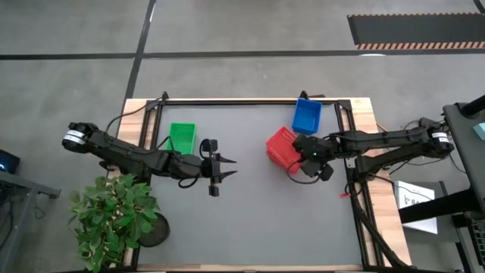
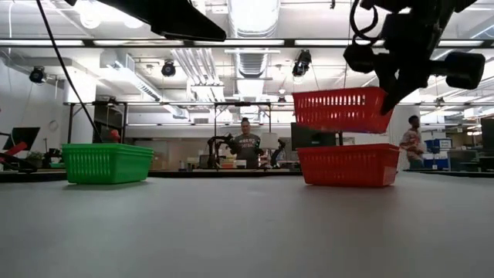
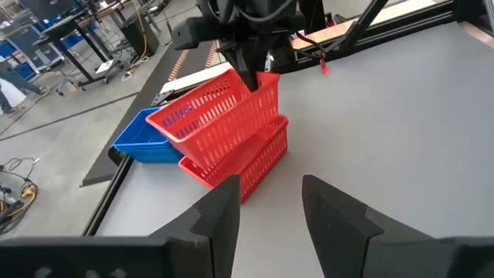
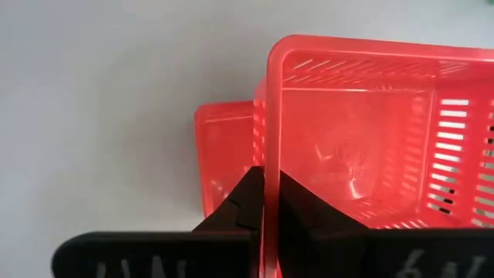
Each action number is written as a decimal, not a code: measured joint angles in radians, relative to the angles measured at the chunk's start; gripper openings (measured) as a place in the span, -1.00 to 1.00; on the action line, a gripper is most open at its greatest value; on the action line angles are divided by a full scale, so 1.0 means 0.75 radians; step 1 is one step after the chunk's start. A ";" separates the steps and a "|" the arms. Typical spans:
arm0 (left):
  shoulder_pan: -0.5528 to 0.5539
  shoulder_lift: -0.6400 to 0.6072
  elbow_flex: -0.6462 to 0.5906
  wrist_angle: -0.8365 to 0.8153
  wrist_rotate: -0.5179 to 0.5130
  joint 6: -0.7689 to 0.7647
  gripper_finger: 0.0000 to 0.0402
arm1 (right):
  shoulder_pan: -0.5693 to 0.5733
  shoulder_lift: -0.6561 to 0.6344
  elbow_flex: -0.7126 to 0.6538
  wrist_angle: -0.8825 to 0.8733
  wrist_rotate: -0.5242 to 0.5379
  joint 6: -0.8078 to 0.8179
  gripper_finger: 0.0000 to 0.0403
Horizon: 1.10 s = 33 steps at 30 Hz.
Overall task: Stack baskets by color
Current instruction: Stack the bottom red basket on the stacked red baskets
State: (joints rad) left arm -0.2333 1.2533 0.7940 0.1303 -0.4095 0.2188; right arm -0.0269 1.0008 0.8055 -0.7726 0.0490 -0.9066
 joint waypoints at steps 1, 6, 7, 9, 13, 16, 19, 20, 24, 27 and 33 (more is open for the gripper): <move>0.000 0.000 0.000 0.000 0.000 0.000 -0.38 | 0.000 0.008 -0.002 -0.005 0.000 -0.009 -0.96; 0.000 0.001 -0.002 0.001 0.000 -0.001 -0.38 | 0.000 0.045 -0.008 -0.009 0.001 -0.045 -0.96; 0.000 0.001 -0.002 0.001 0.000 -0.001 -0.38 | 0.000 0.053 -0.008 -0.009 0.001 -0.049 -0.96; 0.000 0.001 -0.002 0.001 0.000 -0.001 -0.38 | 0.000 0.067 -0.008 -0.013 0.005 -0.049 -0.96; 0.000 0.001 -0.003 0.002 0.000 -0.001 -0.38 | 0.000 0.102 -0.008 -0.050 0.006 -0.051 -0.96; 0.000 0.001 -0.003 0.003 0.000 -0.001 -0.38 | 0.000 0.129 -0.008 -0.048 0.007 -0.049 -0.96; 0.000 0.001 -0.003 0.003 0.000 -0.002 -0.38 | 0.000 0.158 -0.008 -0.049 0.029 -0.049 -0.96; 0.000 0.001 -0.003 0.003 0.000 -0.002 -0.38 | 0.000 0.167 -0.008 -0.049 0.052 -0.049 -0.96; 0.000 0.001 -0.003 0.003 0.000 -0.002 -0.38 | 0.000 0.204 -0.008 -0.049 0.145 -0.023 -0.96; 0.000 0.001 -0.003 0.004 0.000 -0.002 -0.38 | 0.000 0.224 -0.008 -0.049 0.150 -0.013 -0.96; 0.000 0.001 -0.004 0.004 0.000 -0.002 -0.38 | 0.000 0.252 -0.008 -0.038 0.150 0.025 -0.84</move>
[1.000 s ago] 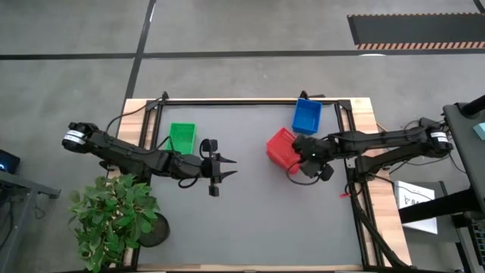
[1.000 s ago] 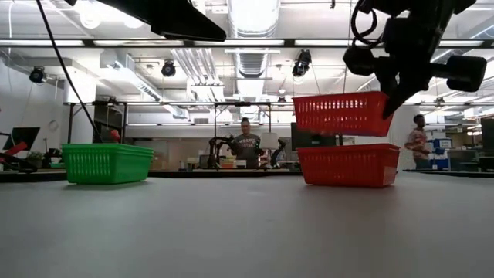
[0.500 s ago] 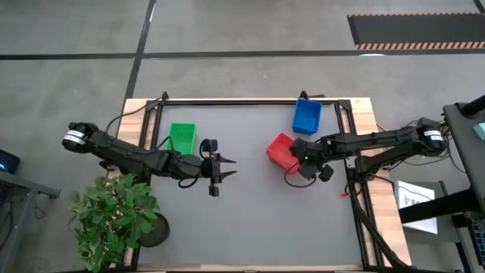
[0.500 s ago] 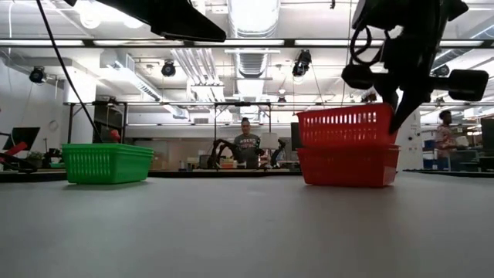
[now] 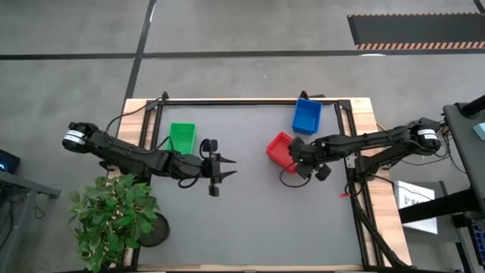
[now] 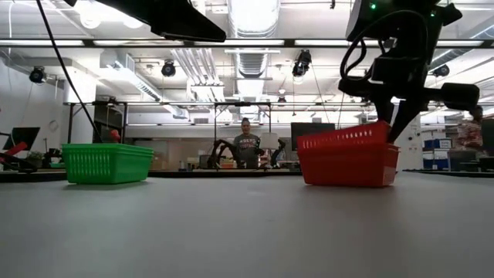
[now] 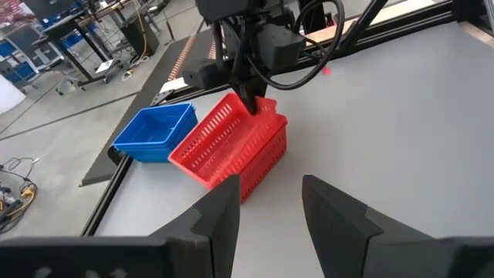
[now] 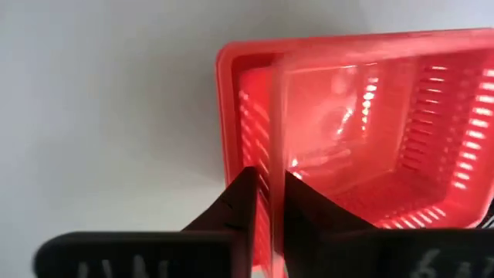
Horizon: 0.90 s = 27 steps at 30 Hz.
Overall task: Stack baskets by color
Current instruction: Stack the bottom red basket on the stacked red baskets
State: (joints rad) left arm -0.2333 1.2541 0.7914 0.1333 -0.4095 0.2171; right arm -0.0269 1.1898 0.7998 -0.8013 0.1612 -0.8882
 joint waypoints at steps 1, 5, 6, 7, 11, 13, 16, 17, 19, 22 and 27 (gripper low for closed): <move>0.000 0.000 0.000 0.000 0.000 0.000 -0.38 | 0.000 0.003 0.000 0.000 0.000 0.009 -0.81; 0.000 0.000 -0.004 0.003 0.001 -0.001 -0.38 | 0.000 0.004 0.000 0.010 0.001 0.019 -0.64; 0.000 0.000 -0.008 0.007 0.001 -0.001 -0.38 | 0.000 0.004 0.000 0.010 0.001 0.019 -0.59; 0.000 0.000 -0.012 0.010 0.001 -0.001 -0.38 | 0.000 0.003 0.000 0.011 0.001 0.019 -0.55; 0.000 0.001 -0.015 0.018 0.001 0.000 -0.38 | 0.000 0.003 0.000 0.039 0.000 0.019 -0.40; 0.000 0.001 -0.014 0.022 0.001 -0.001 -0.38 | 0.000 0.003 0.000 0.048 0.000 0.019 -0.34; 0.000 0.001 -0.014 0.022 0.001 0.000 -0.38 | 0.000 0.002 0.004 0.040 -0.001 0.050 -0.28; 0.000 0.001 -0.014 0.022 0.000 0.000 -0.38 | 0.001 0.002 0.006 0.036 -0.002 0.064 -0.27; 0.000 0.001 -0.014 0.022 0.001 -0.001 -0.38 | 0.001 0.002 0.016 0.034 -0.003 0.071 -0.27; 0.000 0.001 -0.015 0.022 0.001 -0.001 -0.38 | 0.001 0.002 0.036 0.033 -0.003 0.071 -0.26; 0.000 0.001 -0.015 0.021 0.001 0.000 -0.38 | 0.001 0.002 0.072 0.034 -0.003 0.077 -0.26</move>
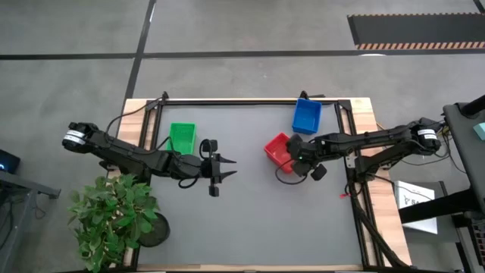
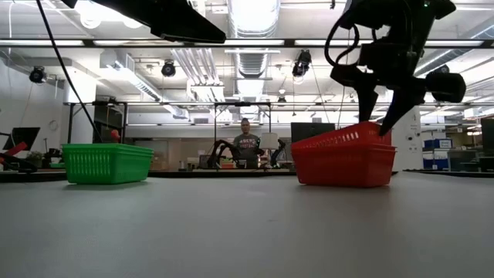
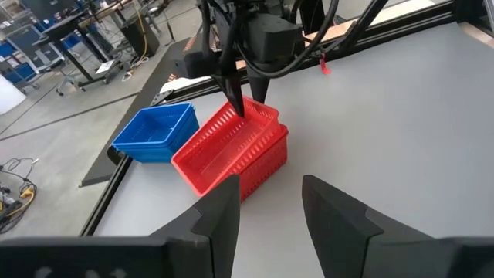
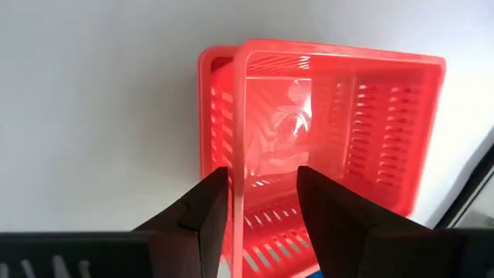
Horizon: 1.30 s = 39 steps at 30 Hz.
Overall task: Stack baskets by color
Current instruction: Stack the bottom red basket on the stacked red baskets, then return to Home Position
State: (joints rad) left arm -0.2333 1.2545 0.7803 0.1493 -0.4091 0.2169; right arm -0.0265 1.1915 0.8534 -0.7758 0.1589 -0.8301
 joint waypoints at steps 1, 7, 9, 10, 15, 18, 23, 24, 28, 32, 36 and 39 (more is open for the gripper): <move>0.000 0.000 0.000 0.000 0.000 0.000 -0.38 | 0.000 0.000 0.007 -0.002 0.000 0.006 -0.26; 0.000 0.000 0.000 -0.001 0.000 0.000 -0.38 | 0.000 0.000 0.055 -0.062 0.000 0.046 -0.26; 0.000 0.000 -0.001 -0.001 0.000 0.000 -0.38 | 0.000 0.000 0.074 -0.090 0.000 0.080 -0.26; 0.000 0.000 -0.002 -0.001 0.000 0.000 -0.38 | 0.000 0.000 0.083 -0.104 0.000 0.104 -0.26; 0.000 0.000 -0.002 -0.002 0.000 0.000 -0.38 | 0.000 0.000 0.116 -0.161 0.001 0.171 -0.26; 0.000 0.000 -0.002 -0.001 0.000 -0.001 -0.38 | 0.000 0.000 0.126 -0.181 0.001 0.199 -0.26; 0.000 0.000 -0.002 -0.004 0.000 -0.001 -0.38 | 0.000 0.000 0.155 -0.222 0.001 0.263 -0.26; 0.000 0.000 -0.002 -0.011 0.000 -0.001 -0.38 | 0.000 0.000 0.166 -0.236 0.000 0.291 -0.26; -0.005 0.000 -0.003 -0.052 0.001 -0.001 -0.38 | 0.000 -0.007 0.200 -0.265 -0.047 0.421 -0.26; -0.008 0.000 -0.003 -0.097 0.037 0.000 -0.38 | 0.001 -0.024 0.184 -0.184 -0.152 0.552 -0.33; -0.049 -0.033 -0.029 -0.244 0.133 -0.001 -0.40 | 0.035 -0.072 0.061 0.028 -0.185 0.627 -0.52; -0.123 -0.114 -0.086 -0.260 0.197 -0.001 -0.54 | 0.093 -0.143 -0.112 0.348 -0.183 0.606 -0.74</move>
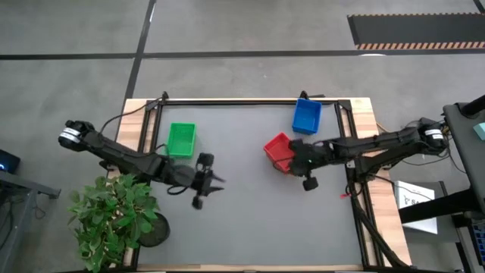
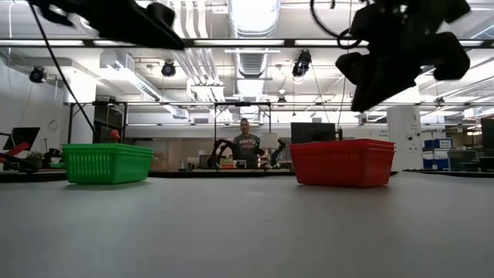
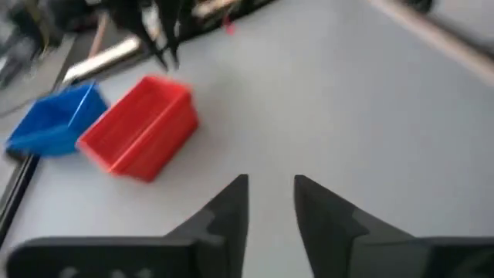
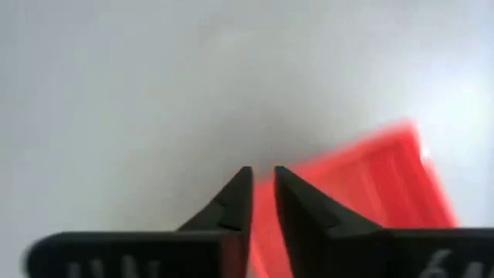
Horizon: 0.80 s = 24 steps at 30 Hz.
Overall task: Stack baskets by color
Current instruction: Return to Home Position
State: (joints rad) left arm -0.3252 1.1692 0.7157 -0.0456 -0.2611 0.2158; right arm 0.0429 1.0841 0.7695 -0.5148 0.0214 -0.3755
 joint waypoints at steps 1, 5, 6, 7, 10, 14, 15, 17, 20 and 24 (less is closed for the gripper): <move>-0.021 -0.035 -0.017 0.006 0.006 0.001 -0.60 | 0.017 -0.025 -0.062 0.125 0.002 -0.018 -0.81; -0.046 -0.187 -0.128 0.068 0.008 0.016 -0.88 | 0.032 -0.100 -0.274 0.595 0.007 -0.095 -0.93; -0.045 -0.227 -0.165 0.091 0.003 0.023 -0.94 | 0.027 -0.117 -0.316 0.676 0.008 -0.125 -0.93; -0.039 -0.269 -0.207 0.122 -0.003 0.032 -0.97 | 0.016 -0.136 -0.353 0.737 0.007 -0.159 -0.94; -0.016 -0.389 -0.341 0.237 -0.006 0.036 -0.96 | -0.025 -0.197 -0.434 0.829 0.008 -0.237 -0.94; 0.019 -0.550 -0.504 0.359 -0.010 0.036 -0.99 | -0.074 -0.297 -0.485 0.833 0.009 -0.253 -0.94; 0.027 -0.591 -0.541 0.377 -0.011 0.036 -0.99 | -0.082 -0.325 -0.495 0.831 0.006 -0.250 -0.94; 0.042 -0.670 -0.606 0.414 -0.011 0.035 -1.00 | -0.089 -0.387 -0.516 0.832 0.005 -0.248 -0.94; 0.051 -0.776 -0.694 0.471 -0.012 0.035 -0.99 | -0.091 -0.492 -0.561 0.834 0.005 -0.248 -0.94; 0.051 -0.898 -0.795 0.544 -0.019 0.034 -0.99 | -0.093 -0.653 -0.651 0.833 0.007 -0.235 -0.94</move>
State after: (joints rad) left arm -0.2872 0.4959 0.1191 0.3621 -0.2751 0.2412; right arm -0.0271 0.5943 0.2814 0.1101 0.0265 -0.5514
